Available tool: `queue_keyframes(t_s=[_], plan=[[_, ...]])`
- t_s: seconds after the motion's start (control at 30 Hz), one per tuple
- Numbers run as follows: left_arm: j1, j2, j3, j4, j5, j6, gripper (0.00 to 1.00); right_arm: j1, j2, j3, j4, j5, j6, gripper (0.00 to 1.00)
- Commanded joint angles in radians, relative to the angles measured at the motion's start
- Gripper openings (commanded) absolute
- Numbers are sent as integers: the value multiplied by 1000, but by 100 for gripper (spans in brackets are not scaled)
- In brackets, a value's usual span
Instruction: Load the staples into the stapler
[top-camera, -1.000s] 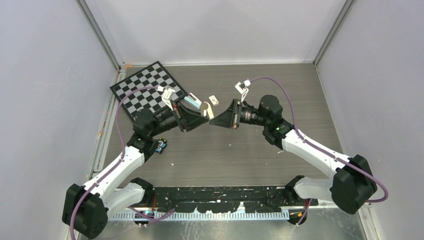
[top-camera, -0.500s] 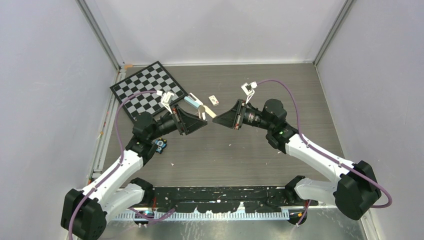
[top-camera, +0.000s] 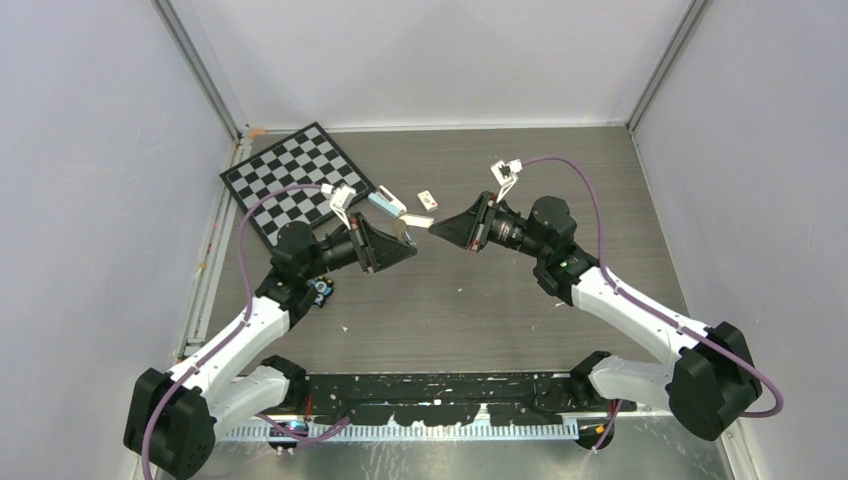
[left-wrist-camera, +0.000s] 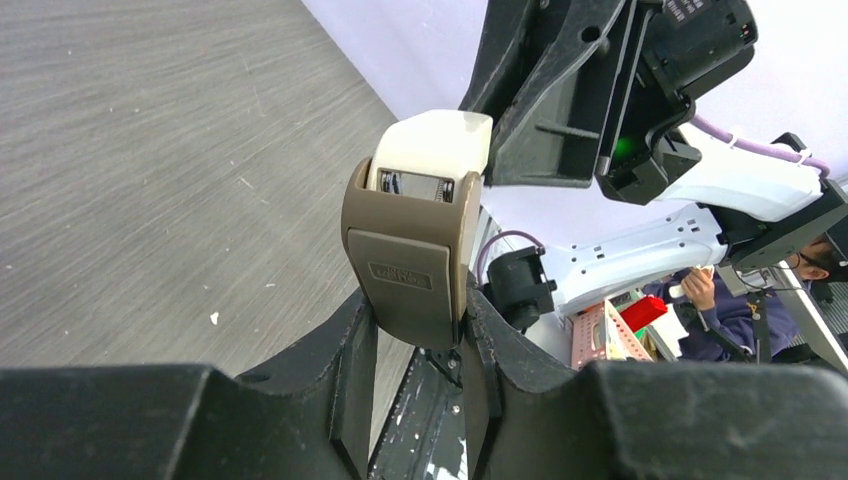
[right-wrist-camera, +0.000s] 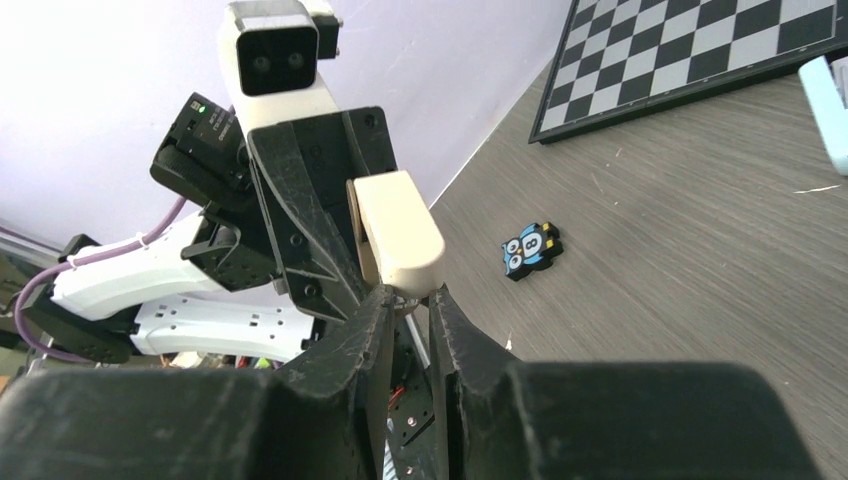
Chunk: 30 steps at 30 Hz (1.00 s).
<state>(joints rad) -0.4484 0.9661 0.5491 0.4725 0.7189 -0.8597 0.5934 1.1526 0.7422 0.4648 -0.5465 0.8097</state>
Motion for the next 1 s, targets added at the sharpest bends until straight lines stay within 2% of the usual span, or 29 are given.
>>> queue_keyframes(t_s=[0.0,0.47,0.57,0.73,0.97], plan=[[-8,-17,-5,-31,94,26,0,-15,10,17,73,74,-43,24],[-9,-11,25,-137,139,94,0,-18,68,44,69,23,-57,30],[-8,-10,33,-156,117,100,0,-19,78,38,106,-12,-32,37],[-8,-18,39,-161,67,89,0,-18,84,7,141,-49,14,54],[-8,-19,39,-145,44,74,0,2,123,-24,291,-75,101,63]])
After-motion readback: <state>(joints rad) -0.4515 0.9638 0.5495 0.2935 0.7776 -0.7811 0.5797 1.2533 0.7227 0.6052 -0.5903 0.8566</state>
